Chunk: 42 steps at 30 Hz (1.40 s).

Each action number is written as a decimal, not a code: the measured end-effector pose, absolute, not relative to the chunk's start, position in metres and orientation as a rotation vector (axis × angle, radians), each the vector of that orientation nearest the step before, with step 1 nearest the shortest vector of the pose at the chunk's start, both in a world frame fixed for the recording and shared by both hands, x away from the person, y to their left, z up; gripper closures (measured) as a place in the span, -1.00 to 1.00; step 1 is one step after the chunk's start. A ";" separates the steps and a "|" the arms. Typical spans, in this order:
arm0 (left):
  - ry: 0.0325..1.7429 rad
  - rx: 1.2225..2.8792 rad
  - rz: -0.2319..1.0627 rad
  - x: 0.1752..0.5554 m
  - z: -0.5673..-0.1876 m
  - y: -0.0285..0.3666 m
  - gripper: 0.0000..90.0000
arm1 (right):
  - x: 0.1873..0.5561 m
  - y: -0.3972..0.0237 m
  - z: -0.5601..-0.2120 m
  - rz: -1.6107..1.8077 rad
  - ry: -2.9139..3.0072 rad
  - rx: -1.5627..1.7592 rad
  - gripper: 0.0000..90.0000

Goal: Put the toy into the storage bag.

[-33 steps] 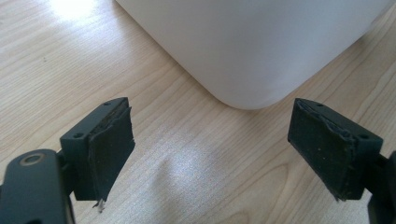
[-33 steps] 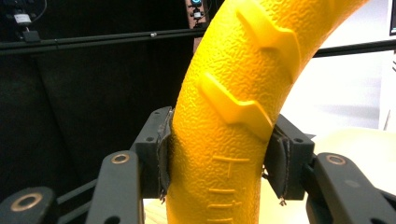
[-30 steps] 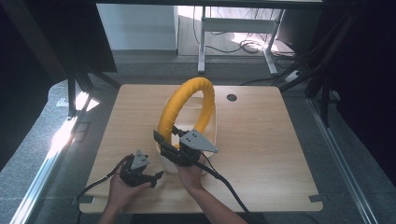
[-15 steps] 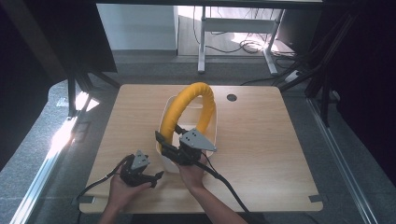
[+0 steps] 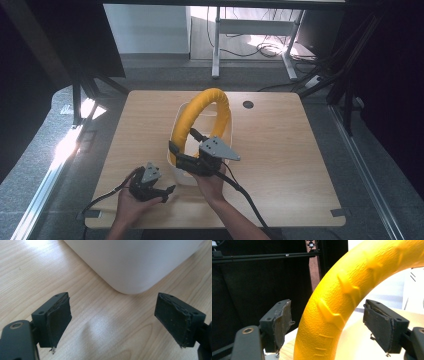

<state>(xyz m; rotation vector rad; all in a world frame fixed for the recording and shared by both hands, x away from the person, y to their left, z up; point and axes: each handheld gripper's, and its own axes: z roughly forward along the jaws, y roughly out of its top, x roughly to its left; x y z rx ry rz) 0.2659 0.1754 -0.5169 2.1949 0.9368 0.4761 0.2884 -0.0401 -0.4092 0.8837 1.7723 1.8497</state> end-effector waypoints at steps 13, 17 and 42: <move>0.951 2.190 0.503 0.261 -0.514 0.179 -0.70 | 0.286 -0.074 -0.402 1.869 1.794 0.893 -0.57; 0.948 2.187 0.501 0.260 -0.513 0.180 -0.70 | 0.284 -0.087 -0.403 1.879 1.802 0.896 -0.57; 0.978 2.158 0.493 0.261 -0.513 0.186 -0.69 | 0.281 -0.180 -0.414 1.742 1.755 0.942 -0.45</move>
